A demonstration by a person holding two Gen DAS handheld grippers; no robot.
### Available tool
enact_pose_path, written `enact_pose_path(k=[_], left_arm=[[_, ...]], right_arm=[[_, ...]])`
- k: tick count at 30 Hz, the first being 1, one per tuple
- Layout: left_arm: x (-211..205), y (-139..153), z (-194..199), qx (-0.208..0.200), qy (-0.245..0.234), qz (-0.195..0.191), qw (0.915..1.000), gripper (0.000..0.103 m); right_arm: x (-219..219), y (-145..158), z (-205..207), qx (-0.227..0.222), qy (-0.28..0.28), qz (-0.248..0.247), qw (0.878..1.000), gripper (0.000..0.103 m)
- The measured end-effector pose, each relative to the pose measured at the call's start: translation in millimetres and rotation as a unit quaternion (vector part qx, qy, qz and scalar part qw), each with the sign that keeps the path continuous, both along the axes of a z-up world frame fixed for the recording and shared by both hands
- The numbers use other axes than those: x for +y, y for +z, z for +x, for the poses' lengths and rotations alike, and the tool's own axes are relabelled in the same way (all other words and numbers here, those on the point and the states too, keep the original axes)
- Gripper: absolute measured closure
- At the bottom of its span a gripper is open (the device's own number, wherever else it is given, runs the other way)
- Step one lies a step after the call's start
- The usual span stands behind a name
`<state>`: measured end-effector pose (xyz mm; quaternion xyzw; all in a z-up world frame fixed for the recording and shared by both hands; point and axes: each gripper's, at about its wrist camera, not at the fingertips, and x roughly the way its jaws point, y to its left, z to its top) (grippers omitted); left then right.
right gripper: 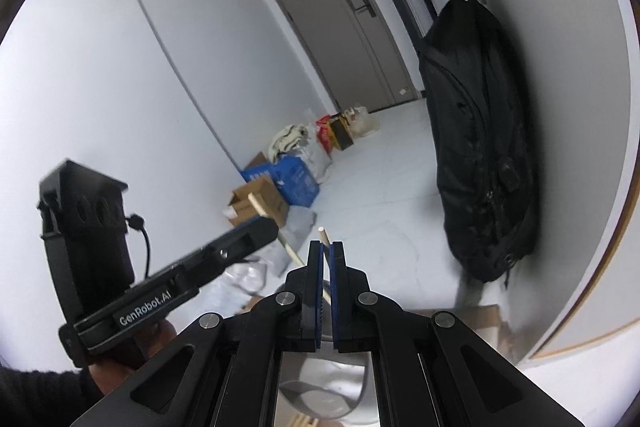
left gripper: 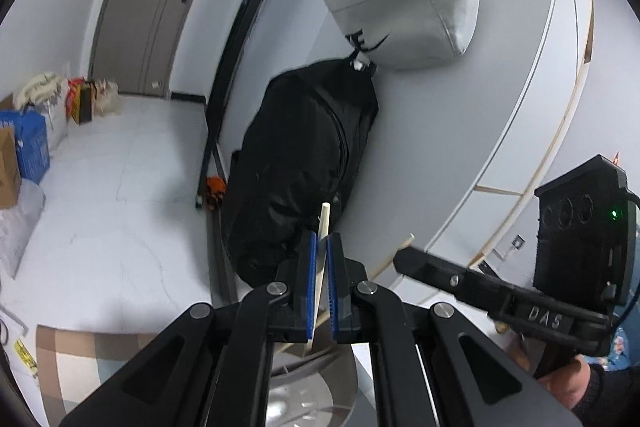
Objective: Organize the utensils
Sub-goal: 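Open both grippers to drop the chopsticks into the holder, then lower both grippers back to the chopstick pile on the mat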
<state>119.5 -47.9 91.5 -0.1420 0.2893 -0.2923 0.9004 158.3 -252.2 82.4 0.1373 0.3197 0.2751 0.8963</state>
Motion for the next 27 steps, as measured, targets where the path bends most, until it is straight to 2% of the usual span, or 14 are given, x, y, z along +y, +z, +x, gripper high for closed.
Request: enact_pose_path(k=[6, 8, 10, 12, 13, 16, 19, 23, 27], left_arm=[[4, -1, -2, 0.021, -0.02, -0.007, 0.9996, 0.101], [3, 0, 0, 0.028, -0.028, -0.006, 0.9992, 0.098], [2, 1, -1, 0.033, -0.03, 0.003, 0.999, 0.087], [2, 1, -1, 0.039, -0.029, 0.012, 0.9988, 0.053], [3, 3, -4, 0.035, -0.025, 0.013, 0.999, 0.053], [6, 7, -9, 0.033, -0.019, 0.021, 0.9991, 0.053], [13, 13, -21, 0.025, 0.005, 0.031, 0.9992, 0.052], [22, 18, -39, 0.02, 0.046, 0.049, 0.9976, 0.038], [29, 21, -56, 0.011, 0.08, 0.062, 0.9948, 0.037]], right_arm=[[-7, 4, 0, 0.011, 0.007, 0.049, 0.999, 0.097], [-12, 8, -4, 0.011, -0.002, 0.06, 0.998, 0.092], [-17, 11, -8, 0.012, -0.011, 0.069, 0.997, 0.085], [-22, 14, -14, 0.008, -0.019, 0.076, 0.997, 0.078], [-25, 17, -19, 0.004, -0.023, 0.075, 0.997, 0.076], [-31, 22, -31, -0.002, -0.036, 0.073, 0.997, 0.059], [-35, 24, -44, -0.007, -0.049, 0.065, 0.997, 0.047], [-37, 28, -62, -0.014, -0.057, 0.049, 0.997, 0.038], [-38, 27, -82, -0.022, -0.065, 0.034, 0.997, 0.031]])
